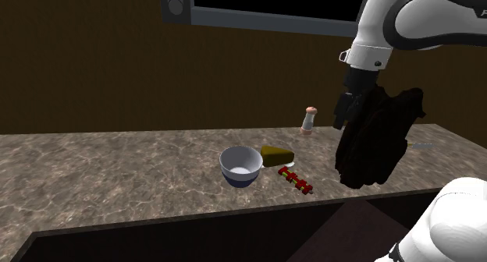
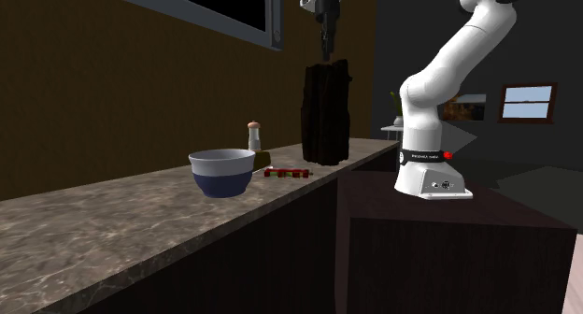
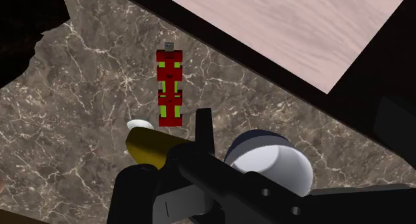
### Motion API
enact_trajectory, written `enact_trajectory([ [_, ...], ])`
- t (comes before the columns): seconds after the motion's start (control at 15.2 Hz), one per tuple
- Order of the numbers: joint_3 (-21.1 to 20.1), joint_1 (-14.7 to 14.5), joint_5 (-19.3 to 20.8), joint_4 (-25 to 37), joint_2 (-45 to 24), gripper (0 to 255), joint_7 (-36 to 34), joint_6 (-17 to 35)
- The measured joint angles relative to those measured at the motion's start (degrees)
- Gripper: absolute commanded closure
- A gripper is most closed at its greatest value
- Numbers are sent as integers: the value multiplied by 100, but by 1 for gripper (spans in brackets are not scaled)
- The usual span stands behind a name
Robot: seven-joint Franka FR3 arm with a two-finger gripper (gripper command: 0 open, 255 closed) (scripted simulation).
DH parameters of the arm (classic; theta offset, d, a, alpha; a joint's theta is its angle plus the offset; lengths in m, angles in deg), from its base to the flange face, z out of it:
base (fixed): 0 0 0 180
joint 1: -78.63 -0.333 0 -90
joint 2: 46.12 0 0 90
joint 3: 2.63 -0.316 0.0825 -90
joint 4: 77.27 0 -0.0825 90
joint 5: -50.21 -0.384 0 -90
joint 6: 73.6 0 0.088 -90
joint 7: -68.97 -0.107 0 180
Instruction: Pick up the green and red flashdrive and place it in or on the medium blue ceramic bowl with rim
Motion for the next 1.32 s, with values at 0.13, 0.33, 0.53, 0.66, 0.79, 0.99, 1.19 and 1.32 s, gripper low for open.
enact_trajectory([
  [0.13,4,4,6,-75,-5,0,15,78],
  [0.33,56,42,61,-479,-149,0,134,619],
  [0.53,90,74,103,-822,-370,0,230,1184],
  [0.66,118,102,134,-1046,-596,0,300,1632],
  [0.79,150,131,167,-1211,-824,0,372,2037],
  [0.99,210,181,214,-1466,-1218,0,488,2690],
  [1.19,279,237,263,-1593,-1780,0,614,3378],
  [1.32,309,261,283,-1645,-2151,0,674,3815],
])
